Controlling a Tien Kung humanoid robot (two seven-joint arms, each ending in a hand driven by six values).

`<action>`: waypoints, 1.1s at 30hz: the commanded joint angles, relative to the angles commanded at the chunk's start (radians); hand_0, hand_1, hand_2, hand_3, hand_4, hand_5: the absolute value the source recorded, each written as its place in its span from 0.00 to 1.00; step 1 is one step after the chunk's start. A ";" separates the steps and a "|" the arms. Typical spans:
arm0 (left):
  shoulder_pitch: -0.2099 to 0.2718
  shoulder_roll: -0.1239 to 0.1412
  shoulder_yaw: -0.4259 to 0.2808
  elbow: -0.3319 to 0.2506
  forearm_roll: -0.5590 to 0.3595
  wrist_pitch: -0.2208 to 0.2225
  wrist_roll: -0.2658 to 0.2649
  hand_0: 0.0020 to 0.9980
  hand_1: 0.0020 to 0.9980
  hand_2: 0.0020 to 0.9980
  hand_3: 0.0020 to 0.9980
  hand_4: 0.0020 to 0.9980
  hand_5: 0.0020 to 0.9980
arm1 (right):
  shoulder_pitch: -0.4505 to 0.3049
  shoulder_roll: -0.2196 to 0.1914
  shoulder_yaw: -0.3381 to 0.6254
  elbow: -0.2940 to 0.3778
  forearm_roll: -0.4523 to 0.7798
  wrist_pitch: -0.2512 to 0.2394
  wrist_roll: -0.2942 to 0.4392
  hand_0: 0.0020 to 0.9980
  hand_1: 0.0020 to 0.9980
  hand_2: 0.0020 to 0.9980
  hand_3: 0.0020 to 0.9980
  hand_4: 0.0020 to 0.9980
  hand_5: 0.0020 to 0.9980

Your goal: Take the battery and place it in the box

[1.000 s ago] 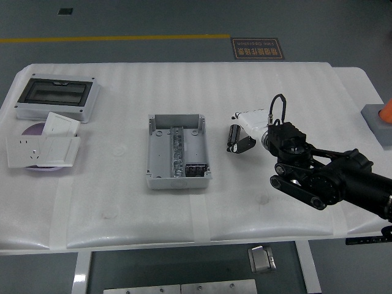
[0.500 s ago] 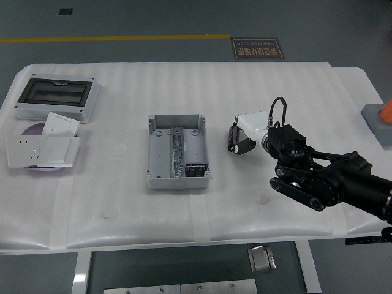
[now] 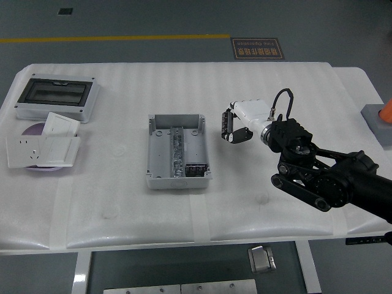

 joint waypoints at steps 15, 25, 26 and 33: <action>0.008 -0.005 -0.030 -0.007 0.032 -0.043 0.064 0.63 0.69 0.59 0.59 0.43 0.14 | -0.103 0.078 0.025 0.154 -0.057 -0.055 0.045 0.76 0.79 0.83 0.92 0.86 0.55; 0.008 -0.004 -0.044 -0.009 0.033 -0.056 0.086 0.64 0.70 0.59 0.59 0.43 0.14 | -0.110 0.096 -0.003 0.129 -0.096 -0.050 0.027 1.00 1.00 1.00 1.00 0.99 0.59; 0.008 -0.004 -0.046 -0.009 0.033 -0.058 0.090 0.64 0.70 0.59 0.59 0.43 0.14 | -0.111 0.097 -0.004 0.129 -0.096 -0.050 0.027 1.00 1.00 1.00 1.00 0.99 0.59; 0.009 -0.004 -0.054 -0.010 0.033 -0.070 0.109 0.64 0.70 0.59 0.59 0.44 0.14 | -0.141 0.068 0.063 0.169 -0.059 -0.084 0.048 1.00 1.00 1.00 1.00 1.00 0.60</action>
